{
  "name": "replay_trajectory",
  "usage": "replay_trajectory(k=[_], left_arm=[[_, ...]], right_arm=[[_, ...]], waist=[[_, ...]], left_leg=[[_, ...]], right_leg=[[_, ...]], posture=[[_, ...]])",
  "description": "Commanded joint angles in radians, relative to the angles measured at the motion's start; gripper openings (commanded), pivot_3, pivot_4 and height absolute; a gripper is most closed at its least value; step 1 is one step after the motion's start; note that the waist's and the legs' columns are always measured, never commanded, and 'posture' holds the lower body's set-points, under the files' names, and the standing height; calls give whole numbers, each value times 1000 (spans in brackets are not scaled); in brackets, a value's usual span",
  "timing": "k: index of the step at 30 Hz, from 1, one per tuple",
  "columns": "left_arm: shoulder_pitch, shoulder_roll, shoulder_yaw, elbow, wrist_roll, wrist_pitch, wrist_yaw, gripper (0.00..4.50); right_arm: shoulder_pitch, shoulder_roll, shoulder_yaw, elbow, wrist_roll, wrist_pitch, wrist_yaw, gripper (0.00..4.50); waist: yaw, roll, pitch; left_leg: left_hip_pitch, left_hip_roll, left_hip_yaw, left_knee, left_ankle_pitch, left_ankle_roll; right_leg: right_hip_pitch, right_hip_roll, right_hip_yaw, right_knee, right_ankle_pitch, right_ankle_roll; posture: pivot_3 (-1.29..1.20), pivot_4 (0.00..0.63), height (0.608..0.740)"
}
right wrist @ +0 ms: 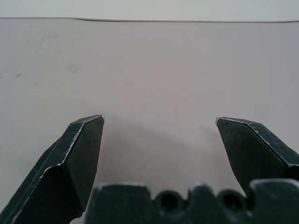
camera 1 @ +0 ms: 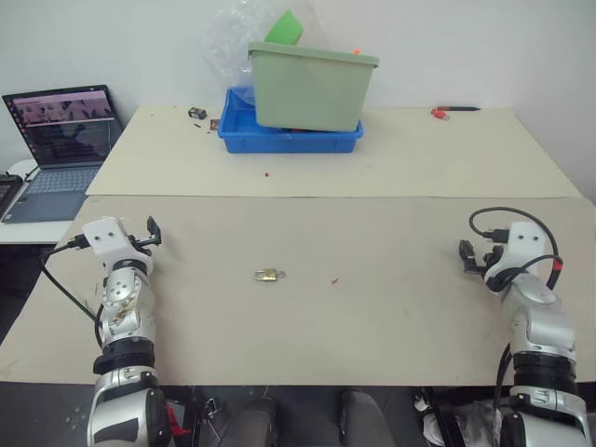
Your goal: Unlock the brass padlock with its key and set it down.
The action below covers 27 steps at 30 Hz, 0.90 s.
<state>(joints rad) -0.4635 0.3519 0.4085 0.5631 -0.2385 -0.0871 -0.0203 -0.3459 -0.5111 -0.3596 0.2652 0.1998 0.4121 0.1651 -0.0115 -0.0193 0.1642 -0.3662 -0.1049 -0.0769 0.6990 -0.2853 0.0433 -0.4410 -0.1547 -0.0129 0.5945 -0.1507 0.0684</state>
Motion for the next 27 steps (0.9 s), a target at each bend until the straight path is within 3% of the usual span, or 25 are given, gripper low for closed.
replay_trajectory(k=[1,4,6,11,14,16,20,27], left_arm=[[-17,57,-58,-91,-57,55,-203,4454],[-12,192,-204,-255,-124,192,-604,4454],[-15,240,-229,-291,-137,227,-685,4454],[-5,303,-298,-372,-139,272,-862,4454],[0,324,-314,-380,-133,276,-931,4454],[8,363,-351,-419,-143,278,-1055,4454],[21,413,-433,-472,-141,246,-1253,4454],[-43,400,-505,-305,-83,159,-1424,4454]], right_arm=[[4,-42,82,-174,112,43,210,4500],[44,-195,288,-603,494,250,779,4500],[23,-233,334,-692,595,305,888,4500],[-87,-210,492,-683,520,299,930,4500],[-108,-186,514,-649,494,285,915,4500],[-118,-171,540,-608,441,256,906,4500],[-119,-151,562,-546,358,213,885,4500],[-97,-124,546,-532,310,198,841,4500]], waist=[[0,0,0],[-15,1,4],[-20,1,3],[-22,-2,2],[-6,-2,3],[-2,-3,3],[1,-3,3],[0,-3,3]], left_leg=[[0,0,0,0,0,0],[-5,1,1,1,-1,1],[-7,5,1,2,-3,6],[3,9,1,3,-9,7],[2,9,2,2,-8,5],[-3,9,2,2,-3,-4],[-6,9,4,2,-3,-4],[-7,9,5,1,-3,-4]], right_leg=[[0,0,0,0,0,0],[-6,2,1,1,0,-1],[-7,5,0,0,1,-2],[4,8,0,-2,1,-1],[-1,9,0,-1,1,-2],[-6,9,0,0,2,-4],[-10,9,1,0,3,-5],[-13,9,1,0,3,-6]], posture=[[0,150,740],[0,150,740],[0,150,740],[0,150,740],[0,150,740],[0,150,740],[0,150,740],[0,150,740]])
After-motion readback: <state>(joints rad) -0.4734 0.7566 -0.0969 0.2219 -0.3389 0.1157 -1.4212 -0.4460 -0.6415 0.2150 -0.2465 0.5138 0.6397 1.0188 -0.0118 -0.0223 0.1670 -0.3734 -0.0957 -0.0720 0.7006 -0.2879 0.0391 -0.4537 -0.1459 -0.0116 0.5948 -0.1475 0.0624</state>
